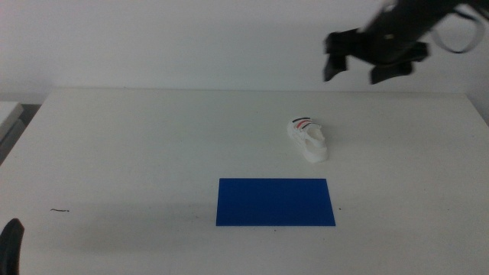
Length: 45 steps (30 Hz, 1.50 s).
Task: Use one arm to grab the shoe from the table and place it on the mat.
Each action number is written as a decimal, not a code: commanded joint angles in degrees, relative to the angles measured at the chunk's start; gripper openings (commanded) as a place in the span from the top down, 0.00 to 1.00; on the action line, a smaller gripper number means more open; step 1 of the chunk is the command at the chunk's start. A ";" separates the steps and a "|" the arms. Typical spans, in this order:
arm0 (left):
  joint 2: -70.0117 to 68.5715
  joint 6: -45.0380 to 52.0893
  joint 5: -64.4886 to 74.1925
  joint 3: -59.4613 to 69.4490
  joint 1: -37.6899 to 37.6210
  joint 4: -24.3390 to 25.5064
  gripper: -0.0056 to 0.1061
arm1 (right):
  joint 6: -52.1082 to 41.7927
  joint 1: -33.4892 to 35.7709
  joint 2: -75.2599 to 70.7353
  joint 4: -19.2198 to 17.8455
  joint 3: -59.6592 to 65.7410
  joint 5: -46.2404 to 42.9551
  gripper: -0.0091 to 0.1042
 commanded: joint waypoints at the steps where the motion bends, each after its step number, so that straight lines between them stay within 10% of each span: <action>1: 0.28 -0.08 -0.75 0.02 -0.02 -0.23 0.11 | -1.97 1.00 6.21 -1.56 -6.90 3.09 0.17; 20: 0.28 -0.08 -0.75 0.02 -0.02 -0.23 0.11 | -3.36 3.76 28.22 -5.50 -17.57 -3.18 0.30; 33: 0.28 -0.08 -0.75 0.02 -0.02 -0.23 0.11 | -4.77 6.09 23.98 -8.89 -17.79 2.92 0.91; 45: 0.28 -0.08 -0.75 0.02 -0.02 -0.23 0.11 | -9.72 19.99 9.39 -11.67 -6.05 7.72 0.92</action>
